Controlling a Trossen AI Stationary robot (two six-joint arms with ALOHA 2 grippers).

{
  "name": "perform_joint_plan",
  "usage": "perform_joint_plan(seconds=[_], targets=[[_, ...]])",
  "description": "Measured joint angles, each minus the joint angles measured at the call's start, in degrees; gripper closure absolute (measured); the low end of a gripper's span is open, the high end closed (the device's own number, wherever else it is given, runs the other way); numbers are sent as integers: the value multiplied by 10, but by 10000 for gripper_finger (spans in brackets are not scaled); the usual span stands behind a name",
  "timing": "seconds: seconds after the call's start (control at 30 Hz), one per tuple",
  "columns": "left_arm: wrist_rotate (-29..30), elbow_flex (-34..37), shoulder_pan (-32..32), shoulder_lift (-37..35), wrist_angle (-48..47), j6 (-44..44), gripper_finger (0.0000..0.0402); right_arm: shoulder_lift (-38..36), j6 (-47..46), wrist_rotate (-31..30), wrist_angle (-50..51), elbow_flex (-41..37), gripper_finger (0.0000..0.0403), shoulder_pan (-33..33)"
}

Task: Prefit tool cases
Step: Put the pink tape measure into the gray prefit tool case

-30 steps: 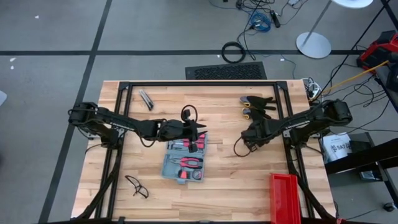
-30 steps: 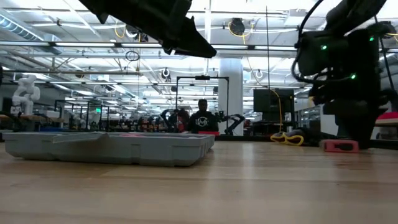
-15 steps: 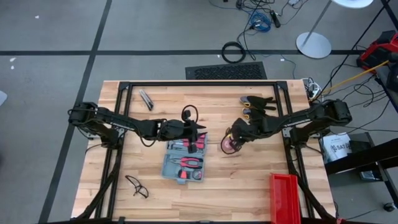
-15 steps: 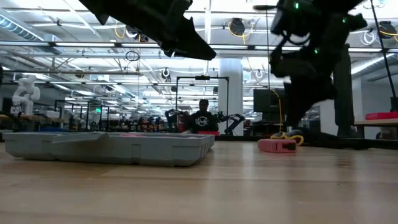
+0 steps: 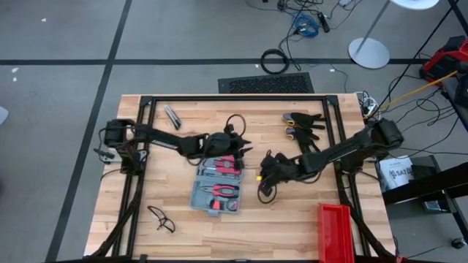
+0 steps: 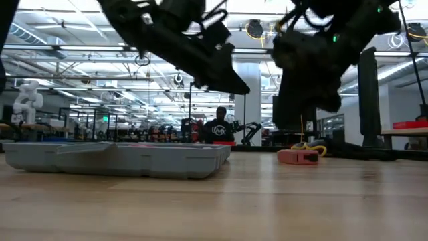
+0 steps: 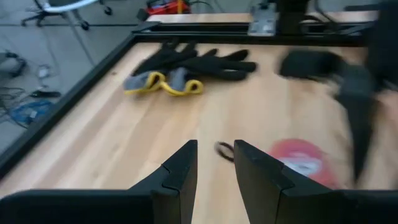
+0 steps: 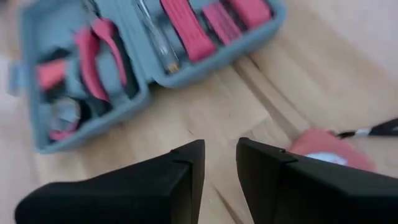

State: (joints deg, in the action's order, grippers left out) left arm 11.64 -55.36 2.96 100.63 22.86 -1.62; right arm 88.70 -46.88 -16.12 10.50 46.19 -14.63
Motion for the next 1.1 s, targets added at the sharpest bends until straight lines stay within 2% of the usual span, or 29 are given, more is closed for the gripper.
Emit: perform_joint_plan(seconds=[0.13, 0.23, 0.37, 0.7, 0.8, 0.9, 1.1], targets=[[-6, -45, 31, 43, -1, -27, 290, 56, -29, 0, -8, 0, 323, -5], [-45, -74, 45, 69, -16, -31, 290, 91, -58, 0, -6, 0, 323, -5], [-71, -99, 48, 99, -23, -32, 290, 101, -102, -5, 33, 4, 323, -7], [-71, -104, 48, 116, -23, -32, 290, 4, -192, -17, 251, -1, 352, -52], [-70, -105, 48, 116, -17, -32, 290, -10, -218, -45, 311, -3, 363, -59], [-69, -104, 48, 128, -14, -32, 290, -13, -211, -69, 298, -3, 372, -50], [-69, -107, 62, 164, -6, -34, 290, -12, -187, -71, 262, -2, 385, -29]])
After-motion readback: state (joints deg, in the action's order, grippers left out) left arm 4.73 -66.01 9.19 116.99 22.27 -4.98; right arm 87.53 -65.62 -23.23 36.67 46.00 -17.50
